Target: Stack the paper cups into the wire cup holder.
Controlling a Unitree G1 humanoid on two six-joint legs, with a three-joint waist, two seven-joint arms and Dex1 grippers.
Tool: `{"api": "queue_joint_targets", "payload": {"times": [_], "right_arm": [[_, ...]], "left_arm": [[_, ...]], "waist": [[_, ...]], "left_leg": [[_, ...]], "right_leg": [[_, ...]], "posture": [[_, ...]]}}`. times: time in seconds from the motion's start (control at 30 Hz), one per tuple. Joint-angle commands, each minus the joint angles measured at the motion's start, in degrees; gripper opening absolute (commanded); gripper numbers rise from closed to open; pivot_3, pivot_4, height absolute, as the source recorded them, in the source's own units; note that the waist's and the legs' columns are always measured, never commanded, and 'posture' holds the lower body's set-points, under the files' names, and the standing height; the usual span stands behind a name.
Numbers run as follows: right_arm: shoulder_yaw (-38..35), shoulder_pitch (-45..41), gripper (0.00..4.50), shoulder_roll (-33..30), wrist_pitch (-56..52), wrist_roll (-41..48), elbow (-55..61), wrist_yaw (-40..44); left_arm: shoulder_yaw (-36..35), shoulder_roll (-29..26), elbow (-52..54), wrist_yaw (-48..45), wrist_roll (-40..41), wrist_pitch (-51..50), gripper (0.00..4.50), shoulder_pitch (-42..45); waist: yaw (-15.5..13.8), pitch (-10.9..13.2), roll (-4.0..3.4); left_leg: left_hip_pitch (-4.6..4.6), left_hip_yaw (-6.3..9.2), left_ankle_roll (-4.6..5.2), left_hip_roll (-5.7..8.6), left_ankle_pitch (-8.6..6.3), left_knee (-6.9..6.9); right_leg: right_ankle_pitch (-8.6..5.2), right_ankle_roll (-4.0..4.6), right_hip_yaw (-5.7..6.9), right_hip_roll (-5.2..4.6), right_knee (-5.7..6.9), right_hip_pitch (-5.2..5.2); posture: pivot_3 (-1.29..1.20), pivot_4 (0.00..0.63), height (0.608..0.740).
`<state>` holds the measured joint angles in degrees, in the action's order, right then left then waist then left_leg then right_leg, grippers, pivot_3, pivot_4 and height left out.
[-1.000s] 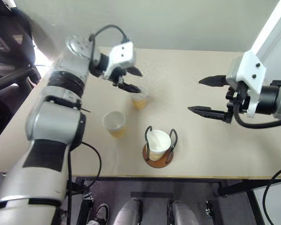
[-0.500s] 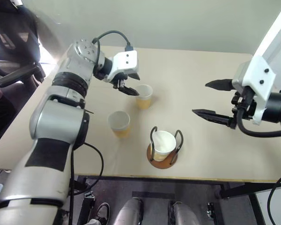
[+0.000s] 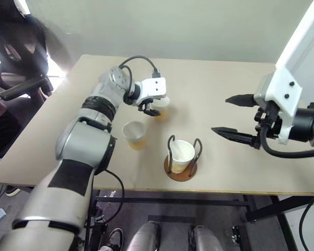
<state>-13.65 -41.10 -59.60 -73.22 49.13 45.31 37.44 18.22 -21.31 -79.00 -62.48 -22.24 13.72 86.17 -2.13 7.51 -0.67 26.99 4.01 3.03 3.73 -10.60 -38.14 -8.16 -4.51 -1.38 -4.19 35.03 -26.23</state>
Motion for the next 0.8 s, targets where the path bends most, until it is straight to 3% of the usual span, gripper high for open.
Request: {"api": "queue_joint_targets", "payload": {"times": [0.03, 0.63, 0.8], "right_arm": [[-3.01, -1.28, 4.06, -1.15, -1.51, 2.71, 1.02, -1.89], [-4.06, -4.63, 4.06, -2.81, -7.55, 16.49, 0.44, -10.55], [-4.07, -4.69, 4.09, -4.2, -7.3, 20.12, -0.13, -13.6]], "left_arm": [[-0.79, 0.36, 0.27, 2.93, -0.8, -0.4, 3.37, 0.28], [1.86, 6.29, -0.62, 16.49, -7.34, -3.5, 3.37, -3.97], [3.25, 6.71, -0.71, 20.4, -9.83, -2.26, 1.74, -3.7]], "waist": [[0.04, -0.01, 0.01], [0.14, -0.01, 0.0], [0.15, -0.01, 0.0]], "left_leg": [[0.01, 0.07, 0.01, 0.02, 0.01, -0.02], [0.02, -0.07, 0.23, 0.48, 0.11, -0.05], [0.02, -0.13, 0.69, 0.49, 0.38, -0.03]], "right_leg": [[-0.04, -0.25, -0.1, -0.07, -0.01, 0.0], [0.2, -0.65, -0.33, -0.39, -0.04, 0.04], [0.17, -0.89, -0.31, -0.44, -0.06, 0.04]], "posture": [[0.0, 0.15, 0.74], [0.0, 0.15, 0.74], [0.0, 0.15, 0.74]]}}
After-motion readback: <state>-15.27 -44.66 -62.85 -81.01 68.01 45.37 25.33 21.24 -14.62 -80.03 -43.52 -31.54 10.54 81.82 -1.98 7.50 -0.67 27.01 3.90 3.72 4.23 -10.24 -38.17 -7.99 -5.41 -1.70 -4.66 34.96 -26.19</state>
